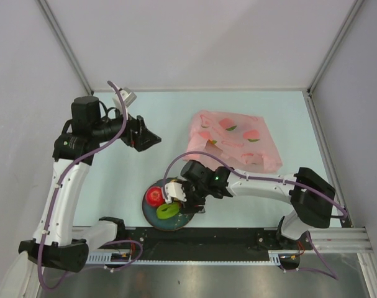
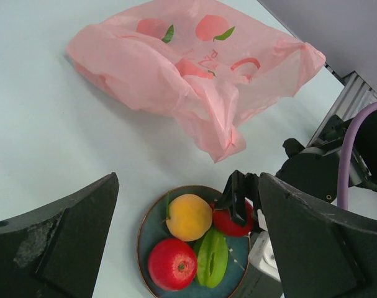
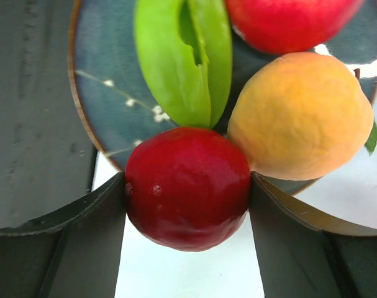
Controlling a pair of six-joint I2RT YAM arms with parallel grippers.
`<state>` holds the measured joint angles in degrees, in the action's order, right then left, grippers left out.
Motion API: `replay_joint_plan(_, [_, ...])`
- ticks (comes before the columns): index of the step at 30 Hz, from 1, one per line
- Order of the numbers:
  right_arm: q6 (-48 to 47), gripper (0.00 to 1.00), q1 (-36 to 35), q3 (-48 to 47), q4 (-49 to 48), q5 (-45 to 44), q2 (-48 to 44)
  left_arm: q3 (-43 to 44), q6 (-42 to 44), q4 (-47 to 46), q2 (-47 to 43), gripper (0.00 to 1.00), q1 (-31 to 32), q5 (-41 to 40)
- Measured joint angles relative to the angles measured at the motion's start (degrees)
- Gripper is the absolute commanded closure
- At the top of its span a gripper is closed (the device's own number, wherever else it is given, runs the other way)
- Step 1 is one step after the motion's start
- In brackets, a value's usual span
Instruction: Take the fake fruits out of the plastic bag
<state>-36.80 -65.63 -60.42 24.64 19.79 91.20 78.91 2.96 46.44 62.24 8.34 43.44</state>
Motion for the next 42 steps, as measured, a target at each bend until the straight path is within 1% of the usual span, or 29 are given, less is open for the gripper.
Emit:
replay_joint_plan(3, [-0.42,0.43,0.11,0.0,-1.18,-1.31,0.59,0.0,-0.15,-0.68,0.24,0.0,-0.02,0.52])
replay_joint_plan(4, [-0.57,0.4,0.11,-0.02,-1.51,-1.7,0.74,0.0,-0.22,-0.94,0.39,0.0,-0.02,0.7])
replay_joint_plan(9, [-1.25,0.36,0.11,0.0,-3.21,-2.86,1.66,0.0,-1.03,-2.03,2.1,0.0,-0.02,2.03])
replay_joint_plan(13, [-1.36,0.2,0.15,0.0,-4.74,-3.21,2.47,-0.33,-1.46,-2.89,2.75,0.0,-0.07,2.47])
replay_joint_plan(14, [-1.36,0.07,0.15,-0.02,-5.25,-3.48,2.69,-0.52,-1.53,-3.06,2.82,0.0,-0.07,2.67])
replay_joint_plan(15, [-1.31,0.01,0.15,-0.02,-5.75,-3.74,2.89,-0.61,-1.55,-3.17,2.91,0.0,-0.07,2.86])
replay_joint_plan(19, [-1.36,0.0,0.37,-0.02,-6.03,-5.14,2.89,-0.61,-1.62,-3.98,3.41,0.0,-0.09,3.41])
replay_joint_plan(23, [-1.18,0.0,1.09,0.04,-3.65,-5.77,0.59,-0.61,-1.66,-4.48,4.17,0.0,-0.11,3.69])
replay_joint_plan(25, [-0.9,0.0,1.57,0.22,-1.36,-5.95,-2.99,-0.61,-1.68,-4.98,4.66,0.0,-0.11,3.82])
replay_joint_plan(31, [2.12,0.0,3.8,0.22,4.33,-6.49,-19.1,-2.05,-1.38,-5.75,5.22,0.0,0.07,6.14])
replay_joint_plan(33, [4.26,0.08,5.44,0.2,5.68,-7.08,-23.04,-2.82,-0.87,-5.62,5.4,0.0,0.92,6.75])
replay_joint_plan(34, [5.7,0.14,6.82,0.2,6.21,-7.13,-24.2,-3.08,-0.5,-5.57,5.53,0.0,1.68,6.95])
replay_joint_plan(35, [7.19,0.24,8.9,0.17,6.67,-6.91,-24.85,-3.28,-0.09,-5.49,5.68,0.0,2.89,7.34])
replay_joint_plan(37, [10.34,0.34,15.47,0.17,7.5,-6.27,-24.98,-3.72,0.63,-5.38,6.16,0.0,6.05,8.17])
replay_joint_plan(38, [11.89,0.42,19.08,0.17,7.82,-5.9,-24.61,-3.89,1.05,-5.31,6.49,0.0,7.87,8.48])
replay_joint_plan(39, [13.38,0.46,22.49,0.2,8.09,-5.66,-24.06,-4.0,1.22,-5.29,6.91,0.0,9.31,8.72])
replay_joint_plan(40, [14.29,0.5,24.94,0.2,8.17,-5.57,-23.54,-4.11,1.62,-5.27,7.63,0.0,11.17,8.87])
replay_joint_plan(41, [15.43,0.57,27.45,0.2,8.24,-5.16,-22.75,-4.13,1.88,-5.27,8.44,0.0,12.55,8.76])
replay_joint_plan(42, [16.26,0.59,29.44,0.2,8.24,-4.81,-21.88,-4.13,2.14,-5.25,9.62,0.0,14.27,8.59])
